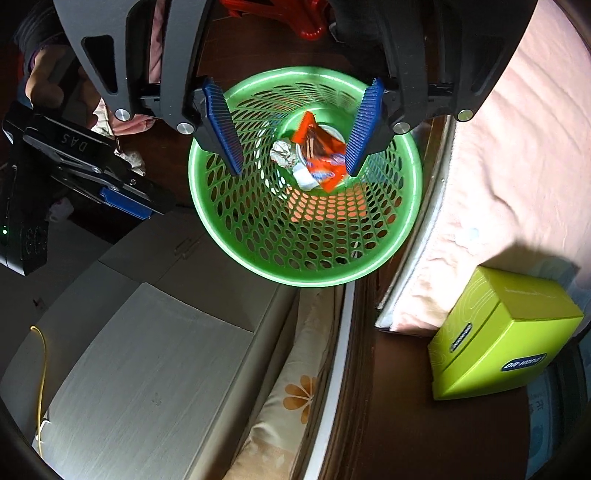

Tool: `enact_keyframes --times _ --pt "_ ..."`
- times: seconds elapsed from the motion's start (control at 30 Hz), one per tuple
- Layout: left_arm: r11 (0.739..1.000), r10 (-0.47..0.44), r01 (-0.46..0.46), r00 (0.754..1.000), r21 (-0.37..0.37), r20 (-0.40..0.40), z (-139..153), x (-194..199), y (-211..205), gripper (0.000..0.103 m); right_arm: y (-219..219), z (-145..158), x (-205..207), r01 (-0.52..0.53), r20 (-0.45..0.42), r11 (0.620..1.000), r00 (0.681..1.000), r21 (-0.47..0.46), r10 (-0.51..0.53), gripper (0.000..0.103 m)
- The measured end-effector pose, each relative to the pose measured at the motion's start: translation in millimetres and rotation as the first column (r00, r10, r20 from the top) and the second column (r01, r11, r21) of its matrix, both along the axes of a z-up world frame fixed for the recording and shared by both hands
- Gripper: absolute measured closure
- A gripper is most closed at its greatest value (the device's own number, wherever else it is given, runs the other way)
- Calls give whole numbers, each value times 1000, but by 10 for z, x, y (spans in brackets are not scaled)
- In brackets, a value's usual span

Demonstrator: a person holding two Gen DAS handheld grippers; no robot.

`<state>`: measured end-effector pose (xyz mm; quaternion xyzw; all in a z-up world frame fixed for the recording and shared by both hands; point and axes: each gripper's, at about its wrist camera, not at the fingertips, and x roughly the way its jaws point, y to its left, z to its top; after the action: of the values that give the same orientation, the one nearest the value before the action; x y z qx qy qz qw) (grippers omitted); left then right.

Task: Collect trash
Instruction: 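Drop the orange snack wrapper into the green basket with the left gripper, then move both grippers back over the bed toward the remaining trash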

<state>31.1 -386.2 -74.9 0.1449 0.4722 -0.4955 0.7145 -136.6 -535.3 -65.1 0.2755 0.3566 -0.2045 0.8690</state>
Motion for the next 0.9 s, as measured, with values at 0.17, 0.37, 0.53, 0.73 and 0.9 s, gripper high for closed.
enact_keyframes --times 0.17,0.37,0.53,0.73,0.9 --pt "998 68 -67 997 -6 33 98 52 304 47 84 22 44 -19 4 1000 1000 -4 19 29" --pt "979 204 -205 976 4 70 170 237 839 47 277 63 180 -70 6 997 997 -11 70 28" --pt "944 325 -329 939 14 113 239 427 1336 47 530 102 371 -137 7 990 991 -22 137 27" --pt "859 500 -511 853 43 147 320 768 2034 45 845 141 637 -211 11 977 977 -24 211 26" --pt "754 637 -652 754 74 162 348 1099 2610 35 1116 159 856 -277 7 960 961 -30 277 26"
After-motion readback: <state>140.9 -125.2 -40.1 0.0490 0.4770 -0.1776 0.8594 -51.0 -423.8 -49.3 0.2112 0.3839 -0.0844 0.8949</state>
